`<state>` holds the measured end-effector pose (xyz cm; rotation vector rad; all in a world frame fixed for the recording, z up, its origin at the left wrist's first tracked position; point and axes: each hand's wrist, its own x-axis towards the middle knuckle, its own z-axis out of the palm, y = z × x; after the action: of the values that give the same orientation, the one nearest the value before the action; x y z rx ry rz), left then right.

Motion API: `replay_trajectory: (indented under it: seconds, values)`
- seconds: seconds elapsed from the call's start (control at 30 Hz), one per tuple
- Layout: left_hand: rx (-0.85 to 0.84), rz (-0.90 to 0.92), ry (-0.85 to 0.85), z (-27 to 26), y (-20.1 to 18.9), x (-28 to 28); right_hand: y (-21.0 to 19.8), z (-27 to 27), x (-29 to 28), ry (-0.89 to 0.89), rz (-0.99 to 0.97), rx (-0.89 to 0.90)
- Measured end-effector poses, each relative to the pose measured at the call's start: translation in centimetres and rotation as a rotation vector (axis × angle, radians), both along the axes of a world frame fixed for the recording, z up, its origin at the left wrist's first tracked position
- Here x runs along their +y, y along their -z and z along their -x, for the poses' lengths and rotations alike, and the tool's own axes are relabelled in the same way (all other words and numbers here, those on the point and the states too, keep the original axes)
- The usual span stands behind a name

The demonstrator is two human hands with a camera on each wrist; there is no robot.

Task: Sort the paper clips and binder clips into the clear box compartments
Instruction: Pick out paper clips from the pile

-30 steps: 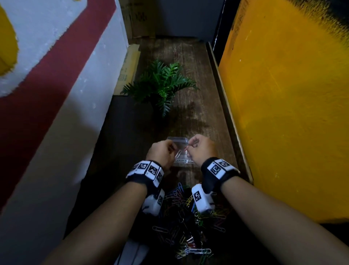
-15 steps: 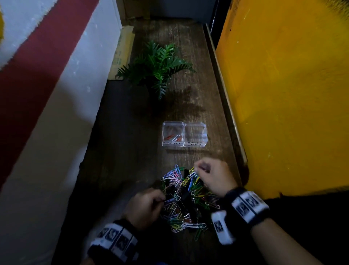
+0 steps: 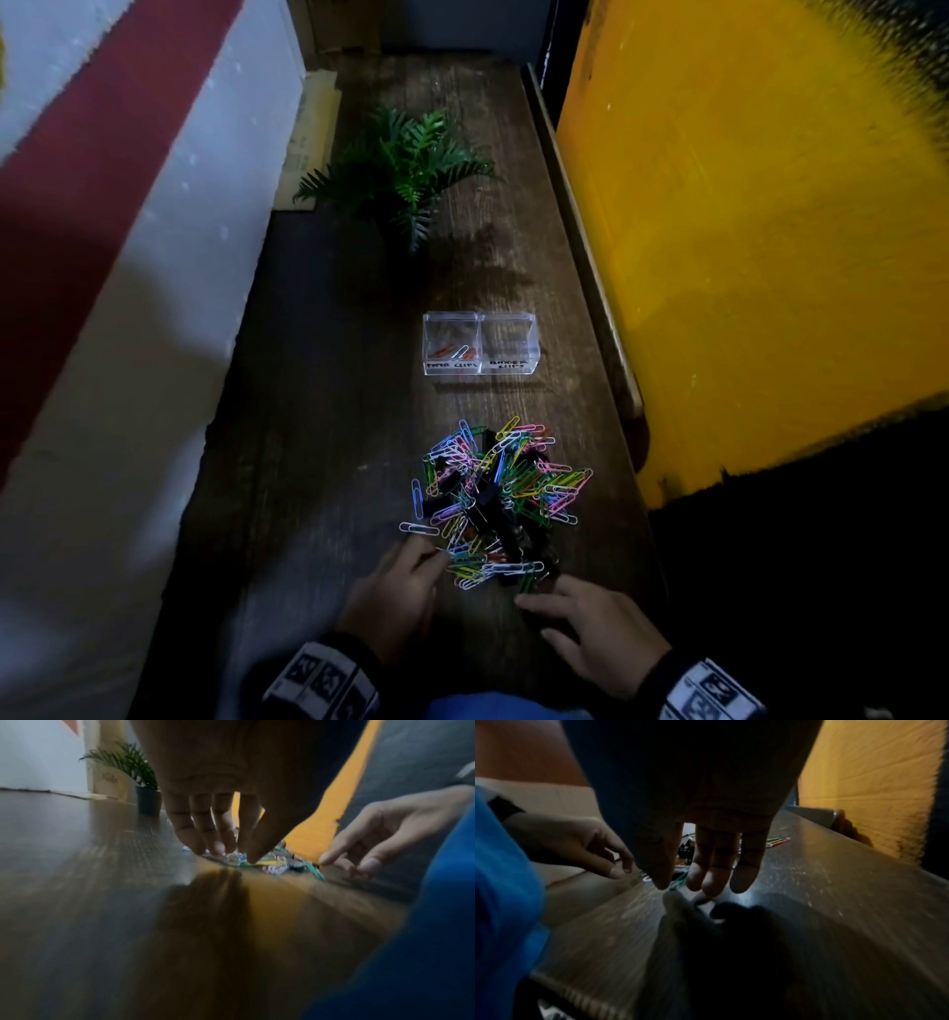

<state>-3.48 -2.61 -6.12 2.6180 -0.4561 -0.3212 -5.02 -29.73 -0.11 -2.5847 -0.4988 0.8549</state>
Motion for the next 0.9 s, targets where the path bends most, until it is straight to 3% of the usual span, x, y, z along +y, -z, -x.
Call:
replay_trajectory:
  seconds: [0.2,0.4,0.53,0.7,0.77,0.9]
  values:
    - [-0.096,-0.135,0.130,1.2,-0.9,1.4,1.5,0.9,0.2,-0.041,0.043,-0.106]
    - [-0.090,-0.115,0.104,2.6,-1.0,2.4,1.1,2.2,0.2,-0.081,0.031,-0.168]
    - [-0.045,0.029,0.025,2.8,-1.6,2.7,1.3,2.5,0.2,0.009,0.041,-0.199]
    - [0.178,-0.127,-0.184,1.6,-2.9,2.6,1.9,2.7,0.8,0.170,0.055,-0.174]
    - [0.169,-0.128,-0.284,0.9,-4.1,2.3,1.9,2.8,1.1,0.239,0.031,-0.161]
    - [0.268,-0.159,-0.324,-0.3,-4.5,2.3,1.1,2.5,1.7,0.284,0.026,-0.103]
